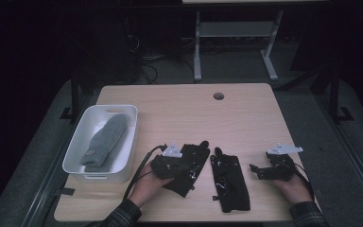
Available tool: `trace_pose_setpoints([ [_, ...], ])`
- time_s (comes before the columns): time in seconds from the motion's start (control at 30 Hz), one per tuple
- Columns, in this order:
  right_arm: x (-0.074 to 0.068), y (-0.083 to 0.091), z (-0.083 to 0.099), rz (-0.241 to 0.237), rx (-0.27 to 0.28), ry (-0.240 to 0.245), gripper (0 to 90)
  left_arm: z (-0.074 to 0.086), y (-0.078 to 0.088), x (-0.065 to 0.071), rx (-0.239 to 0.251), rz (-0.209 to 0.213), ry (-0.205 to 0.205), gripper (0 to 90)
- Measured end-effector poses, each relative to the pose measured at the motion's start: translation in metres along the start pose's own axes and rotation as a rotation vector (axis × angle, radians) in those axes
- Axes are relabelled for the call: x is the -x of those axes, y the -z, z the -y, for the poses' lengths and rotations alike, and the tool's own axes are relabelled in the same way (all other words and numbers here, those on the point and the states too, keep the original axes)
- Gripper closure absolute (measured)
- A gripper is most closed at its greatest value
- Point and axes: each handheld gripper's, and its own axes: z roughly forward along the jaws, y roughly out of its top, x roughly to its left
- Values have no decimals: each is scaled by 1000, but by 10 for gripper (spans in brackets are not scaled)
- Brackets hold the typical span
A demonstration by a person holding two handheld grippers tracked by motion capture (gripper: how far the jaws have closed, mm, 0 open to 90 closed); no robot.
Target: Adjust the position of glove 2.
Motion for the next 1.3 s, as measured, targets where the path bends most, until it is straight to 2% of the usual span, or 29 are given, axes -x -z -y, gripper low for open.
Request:
trace_pose_setpoints([
  [0.1, -1, 0, 0, 1, 6, 7, 129, -5, 2, -10, 6, -46, -2, 889],
  [0.2, -1, 0, 0, -7, 4, 15, 129, -2, -4, -20, -26, -67, 10, 891],
  [0.3, -1, 0, 0, -8, 3, 13, 129, 4, -10, -21, -68, -48, 22, 892],
  [0.37, -1, 0, 0, -9, 4, 17, 129, 7, -11, -17, -86, -32, 20, 893],
  [0.4, -1, 0, 0, -9, 4, 16, 129, 8, -10, -13, -91, -28, 4, 892],
  [0.53, -1, 0, 0, -9, 3, 14, 130, 11, -8, -1, -105, 3, -2, 892],
  [0.57, -2, 0, 1, -7, 3, 10, 131, 11, -7, 1, -113, 13, -19, 892],
  [0.6, -2, 0, 1, -4, 5, 8, 138, 12, -8, 5, -101, 21, -7, 892],
  [0.63, -3, 1, 1, -6, 2, 10, 148, 12, -7, 7, -115, 29, -27, 892],
  [0.67, -4, 2, 0, -13, -6, 17, 156, 12, -7, 9, -121, 42, -29, 891],
  [0.73, -6, 3, -1, -29, -15, 24, 210, 13, -8, 14, -112, 56, -15, 892],
  [0.77, -7, 4, -2, -38, -15, 27, 223, 13, -7, 14, -127, 63, -35, 892],
  [0.83, -10, 6, -3, -49, -8, 30, 269, 14, -8, 17, -112, 72, -17, 891],
  [0.87, -12, 8, -4, -62, -5, 37, 311, 14, -7, 17, -126, 77, -39, 891],
  [0.9, -14, 11, -5, -71, -1, 38, 344, 14, -7, 19, -119, 85, -25, 891],
  [0.97, -20, 17, -6, -108, 1, 46, 479, 14, -8, 23, -115, 97, -22, 891],
  [1.03, -27, 22, -7, -142, 0, 59, 585, 14, -8, 27, -114, 103, -41, 886],
  [1.07, -30, 24, -7, -155, -4, 66, 669, 13, -8, 28, -112, 102, -43, 872],
  [1.17, -37, 30, -5, -189, -10, 77, 838, 12, 0, 25, -90, 93, -39, 842],
  [1.23, -39, 32, -4, -214, -23, 85, 890, 14, 7, 23, -73, 72, -8, 807],
  [1.3, -43, 32, -4, -239, -38, 89, 899, 18, 13, 20, -77, 56, -1, 751],
])
